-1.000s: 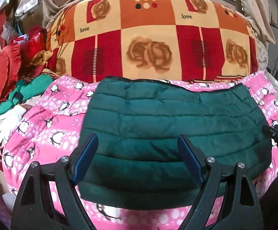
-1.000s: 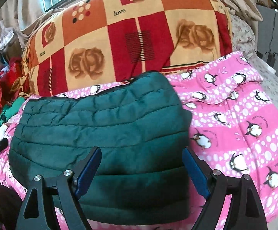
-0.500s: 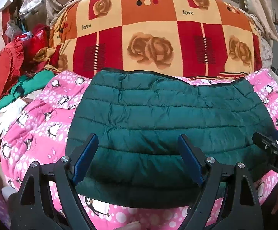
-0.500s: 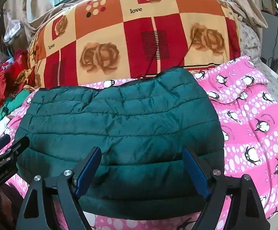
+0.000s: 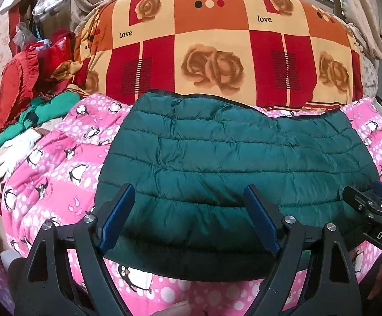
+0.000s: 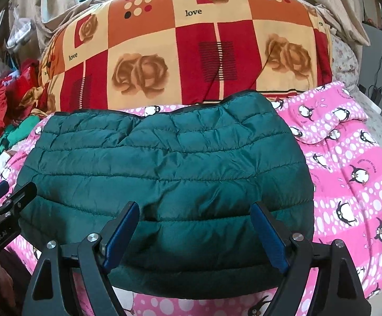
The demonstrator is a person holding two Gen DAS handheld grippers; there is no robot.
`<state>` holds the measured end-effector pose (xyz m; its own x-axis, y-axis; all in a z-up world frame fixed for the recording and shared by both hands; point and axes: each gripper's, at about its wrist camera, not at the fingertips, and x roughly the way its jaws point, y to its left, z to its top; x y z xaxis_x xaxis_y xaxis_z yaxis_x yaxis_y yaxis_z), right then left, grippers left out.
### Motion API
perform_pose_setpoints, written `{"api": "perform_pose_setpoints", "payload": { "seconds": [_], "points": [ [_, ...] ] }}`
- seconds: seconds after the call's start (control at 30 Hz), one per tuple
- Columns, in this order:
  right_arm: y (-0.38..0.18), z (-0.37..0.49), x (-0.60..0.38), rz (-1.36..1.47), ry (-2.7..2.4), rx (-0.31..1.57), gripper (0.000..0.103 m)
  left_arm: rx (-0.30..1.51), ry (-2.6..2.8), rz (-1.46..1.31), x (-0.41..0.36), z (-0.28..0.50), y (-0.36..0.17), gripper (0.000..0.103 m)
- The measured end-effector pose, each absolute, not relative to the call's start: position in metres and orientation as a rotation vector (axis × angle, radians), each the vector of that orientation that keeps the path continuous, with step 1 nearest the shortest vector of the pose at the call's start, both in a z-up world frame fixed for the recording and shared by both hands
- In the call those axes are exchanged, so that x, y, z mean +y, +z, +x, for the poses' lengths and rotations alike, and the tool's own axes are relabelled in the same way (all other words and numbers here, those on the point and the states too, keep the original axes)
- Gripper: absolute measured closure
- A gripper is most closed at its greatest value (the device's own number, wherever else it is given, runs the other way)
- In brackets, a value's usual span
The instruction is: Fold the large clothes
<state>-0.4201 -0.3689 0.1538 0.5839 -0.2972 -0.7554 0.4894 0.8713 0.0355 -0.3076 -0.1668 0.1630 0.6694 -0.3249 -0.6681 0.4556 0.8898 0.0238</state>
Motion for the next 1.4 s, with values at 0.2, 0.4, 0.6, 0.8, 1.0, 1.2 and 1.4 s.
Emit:
{"api": "perform_pose_setpoints", "payload": {
  "seconds": [0.2, 0.4, 0.6, 0.8, 1.0, 1.2, 1.4],
  "points": [
    [0.1538, -0.4191, -0.3655, 0.239, -0.47, 0.832, 0.019, 0.72, -0.449, 0.188, -0.1671, -0.3083, 0.1616, 0.018],
    [0.1554, -0.4182, -0.3636, 0.231, -0.472, 0.831, 0.019, 0.731, -0.453, 0.176, -0.1668, -0.3072, 0.1606, 0.018],
    [0.1556, -0.4175, -0.3636, 0.243, -0.468, 0.832, 0.018, 0.735, -0.456, 0.167, -0.166, -0.3065, 0.1605, 0.018],
    [0.1549, -0.417, -0.3627, 0.246, -0.465, 0.833, 0.018, 0.74, -0.463, 0.164, -0.1663, -0.3071, 0.1595, 0.018],
    [0.1535, -0.416, -0.363, 0.251, -0.462, 0.839, 0.018, 0.741, -0.463, 0.165, -0.1661, -0.3069, 0.1593, 0.018],
    [0.1515, -0.4154, -0.3648, 0.261, -0.461, 0.843, 0.018, 0.747, -0.462, 0.165, -0.1667, -0.3064, 0.1569, 0.018],
    [0.1501, -0.4144, -0.3648, 0.261, -0.458, 0.847, 0.018, 0.746, -0.462, 0.165, -0.1669, -0.3063, 0.1564, 0.018]
  ]
}}
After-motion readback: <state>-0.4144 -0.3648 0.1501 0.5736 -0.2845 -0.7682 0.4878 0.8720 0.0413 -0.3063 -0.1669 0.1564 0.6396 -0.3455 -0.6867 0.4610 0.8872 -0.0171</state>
